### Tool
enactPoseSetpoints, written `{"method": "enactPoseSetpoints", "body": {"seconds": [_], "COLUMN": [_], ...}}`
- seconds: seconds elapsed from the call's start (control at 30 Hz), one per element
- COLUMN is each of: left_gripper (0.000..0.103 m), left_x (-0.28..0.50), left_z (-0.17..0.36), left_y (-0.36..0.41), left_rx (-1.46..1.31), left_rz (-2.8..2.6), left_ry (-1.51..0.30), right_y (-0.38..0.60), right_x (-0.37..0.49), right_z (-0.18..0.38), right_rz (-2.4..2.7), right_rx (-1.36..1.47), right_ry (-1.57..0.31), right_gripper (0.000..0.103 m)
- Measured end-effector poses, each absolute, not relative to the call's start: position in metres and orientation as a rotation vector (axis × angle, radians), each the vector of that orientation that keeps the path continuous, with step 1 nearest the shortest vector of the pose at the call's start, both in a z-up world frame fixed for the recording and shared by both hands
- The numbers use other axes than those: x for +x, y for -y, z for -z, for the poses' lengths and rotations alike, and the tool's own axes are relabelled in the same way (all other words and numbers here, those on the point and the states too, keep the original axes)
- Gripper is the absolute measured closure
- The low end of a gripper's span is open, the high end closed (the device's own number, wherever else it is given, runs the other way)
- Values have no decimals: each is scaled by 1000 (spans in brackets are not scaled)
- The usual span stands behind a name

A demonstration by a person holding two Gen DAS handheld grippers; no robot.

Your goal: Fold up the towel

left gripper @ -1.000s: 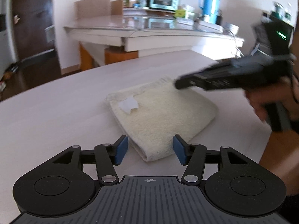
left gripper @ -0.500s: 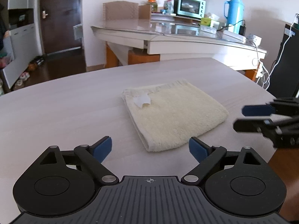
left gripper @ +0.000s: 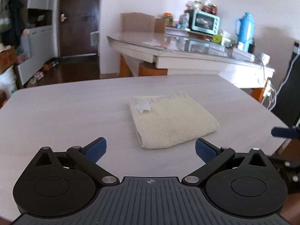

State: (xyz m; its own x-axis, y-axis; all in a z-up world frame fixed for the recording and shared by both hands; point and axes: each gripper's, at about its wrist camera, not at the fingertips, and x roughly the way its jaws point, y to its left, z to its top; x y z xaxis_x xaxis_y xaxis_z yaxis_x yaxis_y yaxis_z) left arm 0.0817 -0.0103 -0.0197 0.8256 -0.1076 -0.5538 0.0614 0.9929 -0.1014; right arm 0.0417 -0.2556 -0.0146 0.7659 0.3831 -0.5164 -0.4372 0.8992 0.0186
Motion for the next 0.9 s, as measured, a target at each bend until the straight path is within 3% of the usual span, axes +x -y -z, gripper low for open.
{"method": "enactPoseSetpoints", "body": {"seconds": [0.37, 0.9], "left_gripper": [0, 0], "left_x": [35, 10], "left_z": [0, -7], "left_y": [8, 17], "left_rx": [-106, -54], "left_rz": [51, 8], "left_ry": [-548, -554], "right_y": [249, 240], "right_x": [17, 12], "right_z": [-4, -8], "right_rz": [-418, -389], "right_rx": [-105, -61], "right_ry": [-533, -602], "right_gripper": [1, 0]}}
